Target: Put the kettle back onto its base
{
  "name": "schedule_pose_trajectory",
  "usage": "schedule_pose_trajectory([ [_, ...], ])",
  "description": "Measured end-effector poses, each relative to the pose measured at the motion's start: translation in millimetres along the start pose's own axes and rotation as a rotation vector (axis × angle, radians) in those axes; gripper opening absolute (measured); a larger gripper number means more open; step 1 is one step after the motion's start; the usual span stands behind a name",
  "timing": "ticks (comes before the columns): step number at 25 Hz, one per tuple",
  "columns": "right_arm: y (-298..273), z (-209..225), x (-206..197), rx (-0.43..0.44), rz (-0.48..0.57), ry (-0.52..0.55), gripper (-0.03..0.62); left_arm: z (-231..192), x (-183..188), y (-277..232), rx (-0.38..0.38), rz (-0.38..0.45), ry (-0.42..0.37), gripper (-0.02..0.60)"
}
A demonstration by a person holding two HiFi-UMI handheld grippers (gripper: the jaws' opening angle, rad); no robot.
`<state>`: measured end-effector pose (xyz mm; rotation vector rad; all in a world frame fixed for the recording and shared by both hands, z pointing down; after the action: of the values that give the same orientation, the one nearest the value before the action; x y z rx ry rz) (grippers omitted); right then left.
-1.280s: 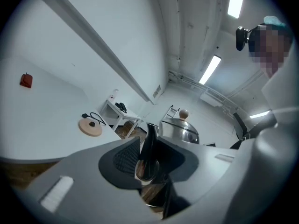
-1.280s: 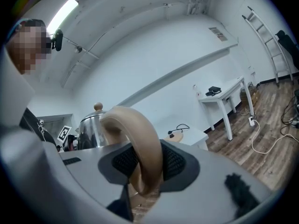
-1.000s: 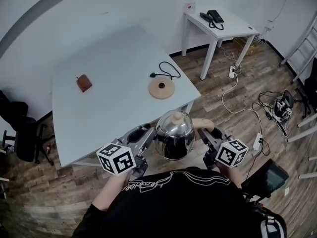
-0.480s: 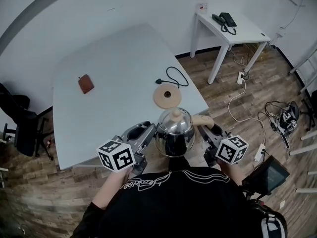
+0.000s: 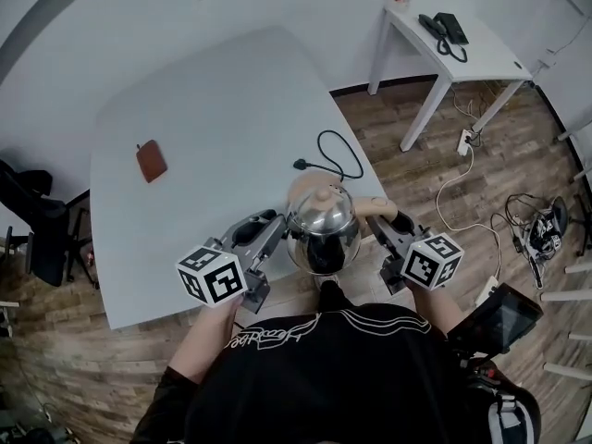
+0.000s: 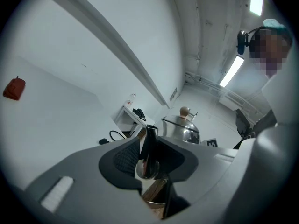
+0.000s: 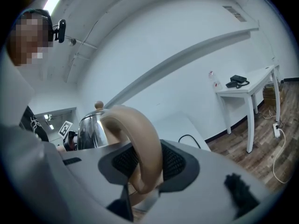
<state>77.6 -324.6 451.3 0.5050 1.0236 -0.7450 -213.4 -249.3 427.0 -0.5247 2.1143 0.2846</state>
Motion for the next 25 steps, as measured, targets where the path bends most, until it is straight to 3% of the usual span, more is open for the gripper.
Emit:
schedule_pose_trajectory([
  [12, -81.7, 59.4, -9.3, 0.064, -0.108, 0.08, 0.118, -77.0, 7.5, -66.1, -0.024, 0.005, -0.107, 0.1],
  [25, -95.5, 82.6, -32.5, 0.053, -0.148, 0.188, 0.112, -91.2, -8.2, -84.0, -0.041, 0.009, -0.319, 0.097],
])
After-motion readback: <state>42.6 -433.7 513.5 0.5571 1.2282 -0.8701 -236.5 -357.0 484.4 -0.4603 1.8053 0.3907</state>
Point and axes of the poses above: the fingertips, and each gripper's own axes: y backward along the fingers, z to its right, x out of its top, the point moved 8 cm from there along y, backward along the fingers, and after that the axes turned 15 degrees about z, right-handed, at the moved point
